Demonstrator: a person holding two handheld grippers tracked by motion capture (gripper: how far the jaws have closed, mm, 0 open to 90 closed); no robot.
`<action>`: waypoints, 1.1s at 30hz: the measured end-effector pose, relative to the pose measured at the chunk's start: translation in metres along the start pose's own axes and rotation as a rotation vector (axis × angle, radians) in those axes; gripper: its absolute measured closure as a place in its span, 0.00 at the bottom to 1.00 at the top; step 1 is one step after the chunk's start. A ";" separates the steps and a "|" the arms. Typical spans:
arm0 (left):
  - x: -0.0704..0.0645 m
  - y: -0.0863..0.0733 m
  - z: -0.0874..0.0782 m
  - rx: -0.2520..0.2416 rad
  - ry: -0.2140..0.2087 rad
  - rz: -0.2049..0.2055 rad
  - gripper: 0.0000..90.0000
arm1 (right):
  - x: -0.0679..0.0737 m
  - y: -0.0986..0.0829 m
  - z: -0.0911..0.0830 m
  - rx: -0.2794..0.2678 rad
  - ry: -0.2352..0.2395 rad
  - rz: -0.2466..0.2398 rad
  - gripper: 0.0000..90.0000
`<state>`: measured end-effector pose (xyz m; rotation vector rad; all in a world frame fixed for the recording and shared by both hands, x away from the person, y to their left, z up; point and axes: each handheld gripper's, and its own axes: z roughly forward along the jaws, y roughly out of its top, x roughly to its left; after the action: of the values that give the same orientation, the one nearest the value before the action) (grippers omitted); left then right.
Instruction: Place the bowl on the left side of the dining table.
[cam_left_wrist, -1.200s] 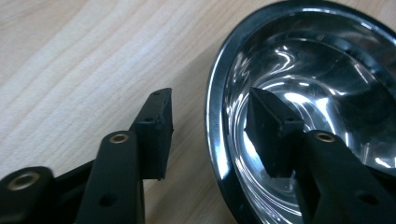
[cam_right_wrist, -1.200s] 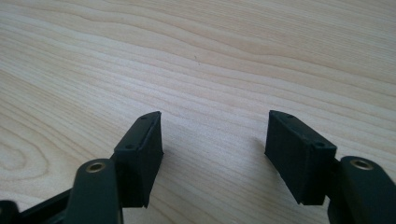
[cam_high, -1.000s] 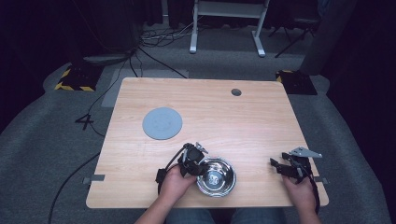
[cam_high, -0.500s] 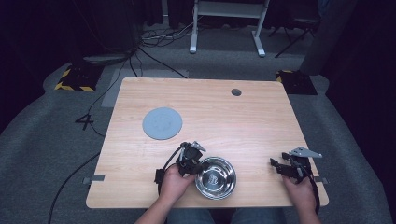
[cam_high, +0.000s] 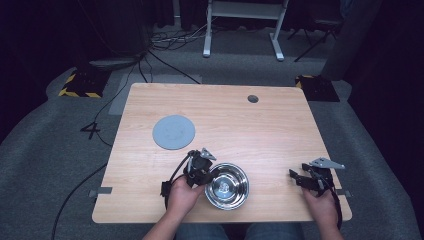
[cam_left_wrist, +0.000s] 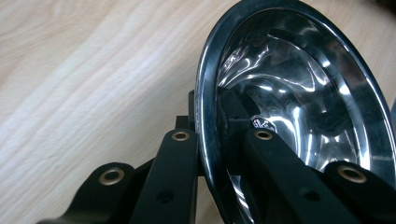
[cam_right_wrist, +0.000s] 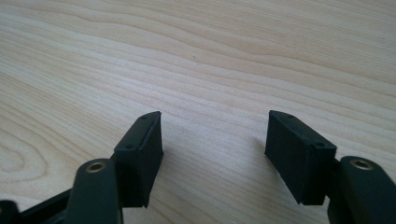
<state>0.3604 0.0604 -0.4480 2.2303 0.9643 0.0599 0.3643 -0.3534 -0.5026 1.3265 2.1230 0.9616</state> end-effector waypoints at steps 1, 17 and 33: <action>0.001 0.000 -0.003 -0.007 0.015 -0.003 0.96 | 0.000 0.000 0.000 0.001 -0.002 0.001 0.41; 0.020 0.014 -0.053 -0.070 0.117 -0.002 0.95 | 0.002 0.001 0.000 0.000 0.000 0.012 0.41; 0.051 0.029 -0.069 -0.100 0.131 -0.052 0.95 | 0.001 0.000 0.000 -0.001 -0.002 0.011 0.41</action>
<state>0.3951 0.1200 -0.3891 2.1297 1.0661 0.2280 0.3642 -0.3520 -0.5025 1.3398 2.1151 0.9658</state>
